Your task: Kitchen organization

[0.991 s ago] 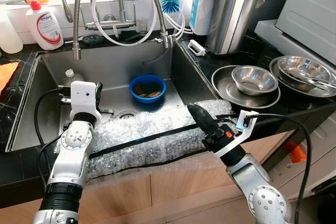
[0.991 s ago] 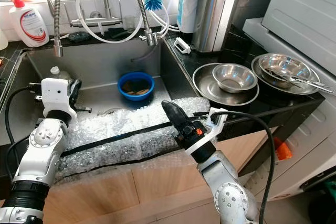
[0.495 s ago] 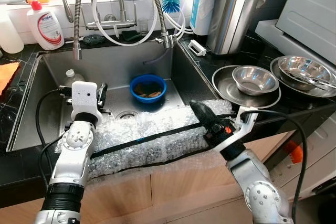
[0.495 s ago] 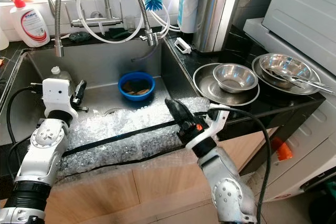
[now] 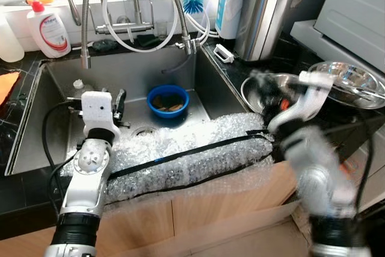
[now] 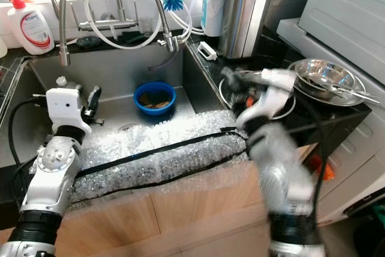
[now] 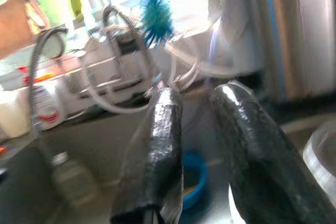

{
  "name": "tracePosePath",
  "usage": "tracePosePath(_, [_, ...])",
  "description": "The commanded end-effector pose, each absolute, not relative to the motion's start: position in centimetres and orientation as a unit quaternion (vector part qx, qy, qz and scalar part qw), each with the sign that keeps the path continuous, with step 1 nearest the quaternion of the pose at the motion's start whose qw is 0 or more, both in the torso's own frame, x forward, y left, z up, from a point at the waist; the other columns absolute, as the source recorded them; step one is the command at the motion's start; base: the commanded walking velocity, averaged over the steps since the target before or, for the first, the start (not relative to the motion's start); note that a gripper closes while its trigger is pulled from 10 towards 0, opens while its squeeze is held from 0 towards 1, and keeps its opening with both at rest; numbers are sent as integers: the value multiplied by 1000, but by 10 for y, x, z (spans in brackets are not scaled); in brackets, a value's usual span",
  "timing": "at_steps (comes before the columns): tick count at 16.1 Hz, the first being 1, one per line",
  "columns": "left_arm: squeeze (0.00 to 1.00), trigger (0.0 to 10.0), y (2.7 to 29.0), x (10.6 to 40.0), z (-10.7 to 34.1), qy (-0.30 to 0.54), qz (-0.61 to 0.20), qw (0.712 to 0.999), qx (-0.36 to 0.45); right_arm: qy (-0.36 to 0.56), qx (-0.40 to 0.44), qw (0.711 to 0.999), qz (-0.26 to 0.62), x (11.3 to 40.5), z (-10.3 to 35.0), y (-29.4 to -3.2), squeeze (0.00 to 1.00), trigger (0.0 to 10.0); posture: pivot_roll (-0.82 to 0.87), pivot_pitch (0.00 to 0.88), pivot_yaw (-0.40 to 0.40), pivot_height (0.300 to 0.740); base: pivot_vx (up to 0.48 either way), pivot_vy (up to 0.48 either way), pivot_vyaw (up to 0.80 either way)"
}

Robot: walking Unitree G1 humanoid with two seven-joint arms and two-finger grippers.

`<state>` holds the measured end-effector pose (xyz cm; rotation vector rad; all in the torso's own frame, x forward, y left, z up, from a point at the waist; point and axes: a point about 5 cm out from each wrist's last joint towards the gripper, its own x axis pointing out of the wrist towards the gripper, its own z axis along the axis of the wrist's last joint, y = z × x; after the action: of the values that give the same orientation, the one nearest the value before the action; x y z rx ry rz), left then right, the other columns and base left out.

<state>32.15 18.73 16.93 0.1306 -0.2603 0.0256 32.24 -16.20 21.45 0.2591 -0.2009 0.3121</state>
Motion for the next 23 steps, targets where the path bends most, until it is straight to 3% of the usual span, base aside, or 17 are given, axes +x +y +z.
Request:
tracePosePath(1, [0,10000,184,320,171,-136,3,989,57,-64,85,987,117,330,212,-170,0,10000,-45,0,-4,740,0,0,0])
tracePosePath(3, [0,10000,182,321,172,-134,-2,989,57,-29,30,996,82,341,214,-183,0,10000,-50,0,0,740,0,0,0])
tracePosePath(4, [0,10000,181,322,171,-131,-5,990,57,-11,11,996,84,346,213,-187,631,10000,-53,0,3,740,0,0,0])
tracePosePath(5, [0,10000,180,323,169,-128,-9,990,58,12,-2,997,79,351,208,-191,1000,10000,-54,0,7,740,0,0,0])
tracePosePath(9, [0,10000,177,323,169,-124,-17,991,55,69,-55,992,85,365,200,-194,1000,10000,-52,0,17,740,0,0,0])
tracePosePath(15, [0,10000,174,324,169,-122,-27,991,53,70,-94,989,92,380,213,-193,1000,10000,-53,0,19,740,0,0,0])
tracePosePath(16, [0,10000,174,325,169,-121,-28,991,52,78,-113,987,86,380,212,-194,0,10000,-57,0,19,740,0,0,0])
tracePosePath(23, [0,10000,171,325,167,-116,-38,991,53,123,-184,972,84,380,202,-199,0,10000,-57,0,18,740,0,0,0])
